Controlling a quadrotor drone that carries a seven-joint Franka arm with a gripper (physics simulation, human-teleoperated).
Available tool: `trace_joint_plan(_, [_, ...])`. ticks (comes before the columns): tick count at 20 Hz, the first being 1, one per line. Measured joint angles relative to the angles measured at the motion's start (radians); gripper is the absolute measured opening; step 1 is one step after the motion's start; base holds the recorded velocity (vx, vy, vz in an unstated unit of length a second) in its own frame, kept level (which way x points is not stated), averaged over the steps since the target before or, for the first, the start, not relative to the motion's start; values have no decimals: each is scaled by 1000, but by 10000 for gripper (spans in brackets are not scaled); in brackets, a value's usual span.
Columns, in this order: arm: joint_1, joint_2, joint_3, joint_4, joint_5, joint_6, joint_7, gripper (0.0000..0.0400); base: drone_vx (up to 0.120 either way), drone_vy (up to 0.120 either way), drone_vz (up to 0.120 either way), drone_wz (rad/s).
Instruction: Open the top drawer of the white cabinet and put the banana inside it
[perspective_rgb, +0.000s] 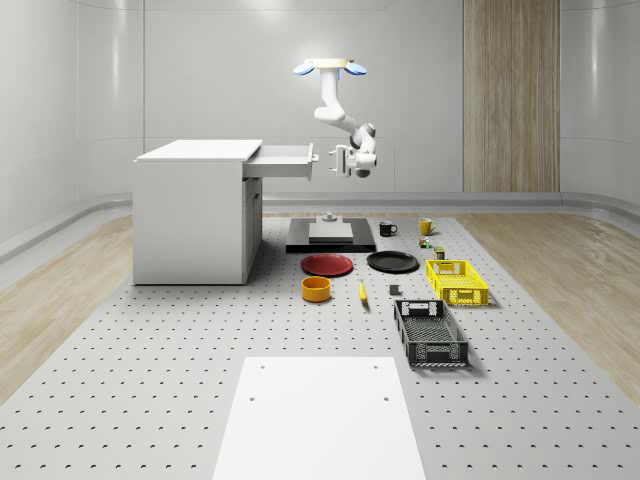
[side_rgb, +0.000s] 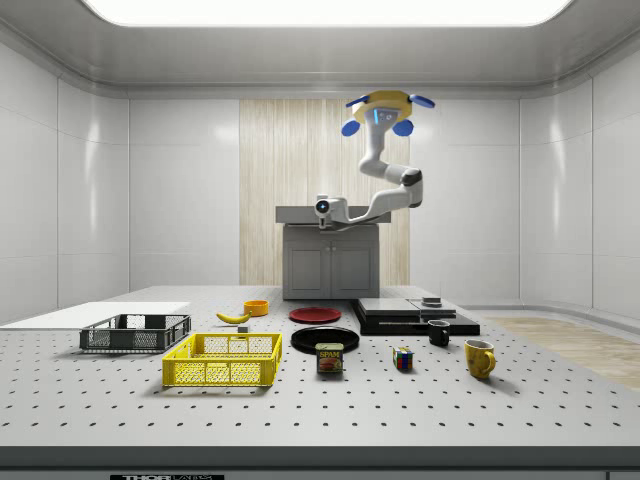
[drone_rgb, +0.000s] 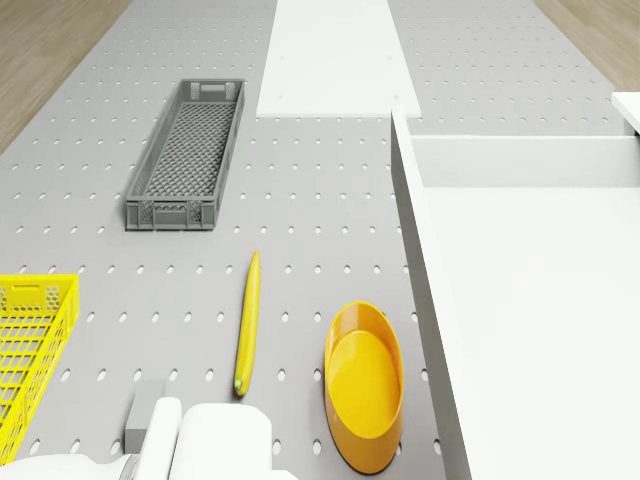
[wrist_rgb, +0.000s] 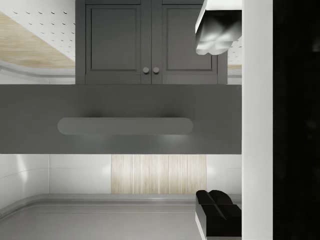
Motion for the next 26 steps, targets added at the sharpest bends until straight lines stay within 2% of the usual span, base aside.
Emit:
trace_joint_plan(1, [7, -19, -17, -3, 28, 3, -4, 400, 120, 0, 0, 0])
trace_joint_plan(2, [28, -74, -62, -48, 123, 44, -51, 400, 120, 0, 0, 0])
trace_joint_plan(4, [75, -188, -146, -175, 363, 136, -231, 400, 120, 120, 0, 0])
trace_joint_plan(5, [104, -237, -185, -223, 474, 158, -329, 400, 120, 120, 0, 0])
trace_joint_plan(7, [167, -312, -258, -291, 661, 158, -515, 400, 120, 120, 0, 0])
trace_joint_plan(10, [256, -377, -341, -344, 836, 92, -724, 400, 120, 120, 0, 0])
trace_joint_plan(13, [325, -407, -393, -368, 925, 17, -850, 400, 120, 120, 0, 0])
trace_joint_plan(17, [383, -422, -429, -380, 980, -55, -938, 400, 120, 120, 0, 0])
trace_joint_plan(20, [408, -426, -442, -384, 1000, -89, -972, 400, 120, 120, -27, 0])
trace_joint_plan(26, [432, -427, -453, -386, 1018, -123, -1002, 400, 120, 120, -120, 0])
